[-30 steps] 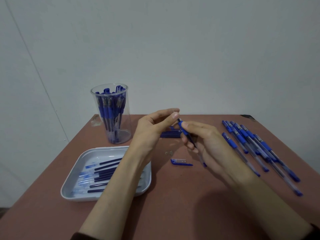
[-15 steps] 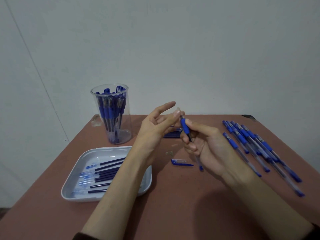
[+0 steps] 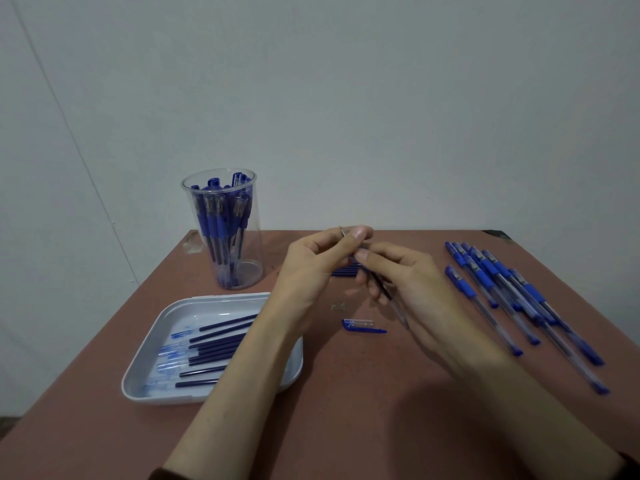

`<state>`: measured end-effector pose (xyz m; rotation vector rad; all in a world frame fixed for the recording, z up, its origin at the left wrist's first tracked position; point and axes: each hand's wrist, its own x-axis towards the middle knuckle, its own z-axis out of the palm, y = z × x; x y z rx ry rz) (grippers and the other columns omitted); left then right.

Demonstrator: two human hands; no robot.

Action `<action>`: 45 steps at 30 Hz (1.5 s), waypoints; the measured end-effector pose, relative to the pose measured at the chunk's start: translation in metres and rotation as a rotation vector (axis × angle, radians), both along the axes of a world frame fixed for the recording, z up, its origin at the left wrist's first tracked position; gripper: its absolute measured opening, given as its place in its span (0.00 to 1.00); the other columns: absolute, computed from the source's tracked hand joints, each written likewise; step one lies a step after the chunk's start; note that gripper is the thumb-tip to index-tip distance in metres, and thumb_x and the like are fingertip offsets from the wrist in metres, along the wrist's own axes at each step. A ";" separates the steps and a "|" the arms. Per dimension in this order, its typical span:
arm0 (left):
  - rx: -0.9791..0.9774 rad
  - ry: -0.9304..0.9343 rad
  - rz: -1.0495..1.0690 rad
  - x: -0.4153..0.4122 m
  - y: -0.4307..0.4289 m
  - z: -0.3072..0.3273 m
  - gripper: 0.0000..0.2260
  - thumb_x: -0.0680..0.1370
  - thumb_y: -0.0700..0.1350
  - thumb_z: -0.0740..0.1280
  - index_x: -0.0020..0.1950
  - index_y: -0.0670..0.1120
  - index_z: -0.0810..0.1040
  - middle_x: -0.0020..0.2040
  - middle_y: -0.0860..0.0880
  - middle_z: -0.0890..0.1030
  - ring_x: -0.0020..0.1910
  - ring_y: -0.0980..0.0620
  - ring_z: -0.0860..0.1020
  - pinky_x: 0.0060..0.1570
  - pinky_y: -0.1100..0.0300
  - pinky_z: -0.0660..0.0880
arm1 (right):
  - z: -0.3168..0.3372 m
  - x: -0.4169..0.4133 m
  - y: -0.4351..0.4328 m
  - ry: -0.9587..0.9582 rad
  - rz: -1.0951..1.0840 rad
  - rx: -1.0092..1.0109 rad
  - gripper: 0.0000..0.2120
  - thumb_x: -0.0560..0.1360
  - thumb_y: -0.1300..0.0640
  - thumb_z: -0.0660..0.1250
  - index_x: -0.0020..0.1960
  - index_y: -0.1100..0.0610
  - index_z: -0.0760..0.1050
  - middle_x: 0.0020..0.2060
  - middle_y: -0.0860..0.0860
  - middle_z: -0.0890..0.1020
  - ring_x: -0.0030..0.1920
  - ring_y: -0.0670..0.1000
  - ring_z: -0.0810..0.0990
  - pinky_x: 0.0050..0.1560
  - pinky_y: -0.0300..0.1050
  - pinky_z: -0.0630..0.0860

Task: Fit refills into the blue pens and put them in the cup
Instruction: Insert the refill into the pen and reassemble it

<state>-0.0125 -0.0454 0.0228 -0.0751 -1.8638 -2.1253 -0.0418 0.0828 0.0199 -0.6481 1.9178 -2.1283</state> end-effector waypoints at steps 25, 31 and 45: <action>0.086 0.001 -0.010 0.003 0.000 0.005 0.07 0.67 0.49 0.70 0.38 0.48 0.85 0.43 0.49 0.85 0.46 0.56 0.82 0.49 0.66 0.76 | 0.001 -0.007 0.008 -0.301 0.249 -0.117 0.08 0.71 0.54 0.65 0.42 0.59 0.78 0.28 0.52 0.73 0.22 0.44 0.60 0.23 0.36 0.54; -0.294 -0.132 0.112 0.000 -0.009 0.002 0.18 0.73 0.50 0.71 0.62 0.48 0.78 0.50 0.53 0.83 0.48 0.61 0.79 0.42 0.72 0.73 | -0.001 -0.017 0.008 -0.134 -0.063 0.016 0.08 0.78 0.58 0.64 0.44 0.58 0.80 0.27 0.52 0.75 0.23 0.46 0.64 0.24 0.39 0.57; -0.988 -0.123 0.107 0.001 -0.014 -0.006 0.08 0.69 0.42 0.75 0.39 0.52 0.78 0.35 0.56 0.78 0.33 0.62 0.74 0.37 0.69 0.71 | -0.010 -0.029 0.016 0.265 -0.307 0.294 0.04 0.76 0.55 0.68 0.45 0.50 0.81 0.32 0.51 0.80 0.31 0.48 0.75 0.34 0.47 0.72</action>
